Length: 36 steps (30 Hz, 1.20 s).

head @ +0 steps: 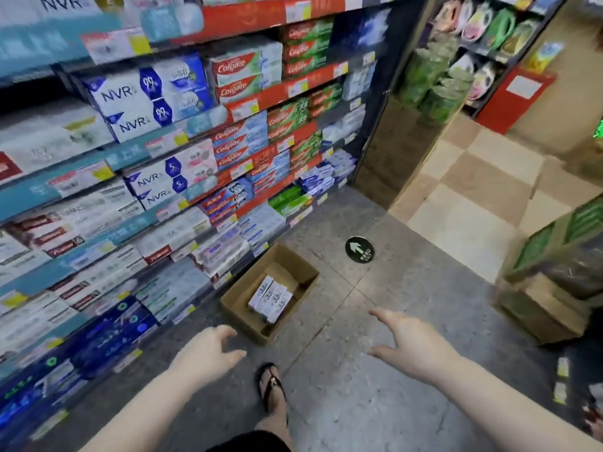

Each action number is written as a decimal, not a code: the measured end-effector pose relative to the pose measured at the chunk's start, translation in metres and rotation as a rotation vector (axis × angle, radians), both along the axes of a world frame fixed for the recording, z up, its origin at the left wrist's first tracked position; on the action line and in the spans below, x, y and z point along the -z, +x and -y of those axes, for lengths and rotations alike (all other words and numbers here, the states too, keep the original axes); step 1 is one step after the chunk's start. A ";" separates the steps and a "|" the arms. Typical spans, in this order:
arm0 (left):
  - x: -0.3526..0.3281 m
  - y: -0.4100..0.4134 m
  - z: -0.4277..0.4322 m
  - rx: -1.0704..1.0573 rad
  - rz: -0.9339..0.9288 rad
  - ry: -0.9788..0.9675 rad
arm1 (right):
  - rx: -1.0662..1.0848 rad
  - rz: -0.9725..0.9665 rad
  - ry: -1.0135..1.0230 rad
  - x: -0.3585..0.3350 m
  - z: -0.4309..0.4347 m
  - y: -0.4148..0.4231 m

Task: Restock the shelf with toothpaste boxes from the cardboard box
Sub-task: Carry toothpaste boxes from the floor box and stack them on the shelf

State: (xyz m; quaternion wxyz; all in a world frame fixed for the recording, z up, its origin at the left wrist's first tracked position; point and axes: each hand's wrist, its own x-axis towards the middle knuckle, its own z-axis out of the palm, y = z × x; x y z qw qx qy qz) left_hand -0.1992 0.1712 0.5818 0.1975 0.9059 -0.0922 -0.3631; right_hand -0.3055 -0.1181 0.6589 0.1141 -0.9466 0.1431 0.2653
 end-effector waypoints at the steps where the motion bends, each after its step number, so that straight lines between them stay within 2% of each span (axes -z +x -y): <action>1: 0.004 0.019 0.011 -0.002 -0.006 0.003 | -0.016 -0.017 -0.008 0.003 0.011 0.020; 7: 0.025 0.120 0.069 -0.090 -0.005 -0.041 | -0.117 -0.126 0.012 0.030 0.067 0.138; 10: 0.044 0.153 0.081 -0.167 -0.019 -0.041 | -0.243 -0.211 0.009 0.059 0.082 0.196; 13: 0.075 0.173 0.086 -0.260 -0.053 -0.079 | -0.402 -0.260 0.007 0.103 0.095 0.258; 18: 0.130 0.181 0.101 -0.529 -0.123 -0.170 | -0.613 -0.322 0.052 0.191 0.108 0.351; 24: 0.248 0.178 0.146 -0.698 -0.168 -0.007 | -0.856 -0.399 0.006 0.306 0.110 0.435; 29: 0.343 0.184 0.178 -0.716 -0.127 -0.005 | -0.844 -0.405 0.007 0.414 0.106 0.471; 36: 0.471 0.188 0.178 -0.674 -0.122 0.005 | -0.856 -0.394 0.078 0.557 0.075 0.485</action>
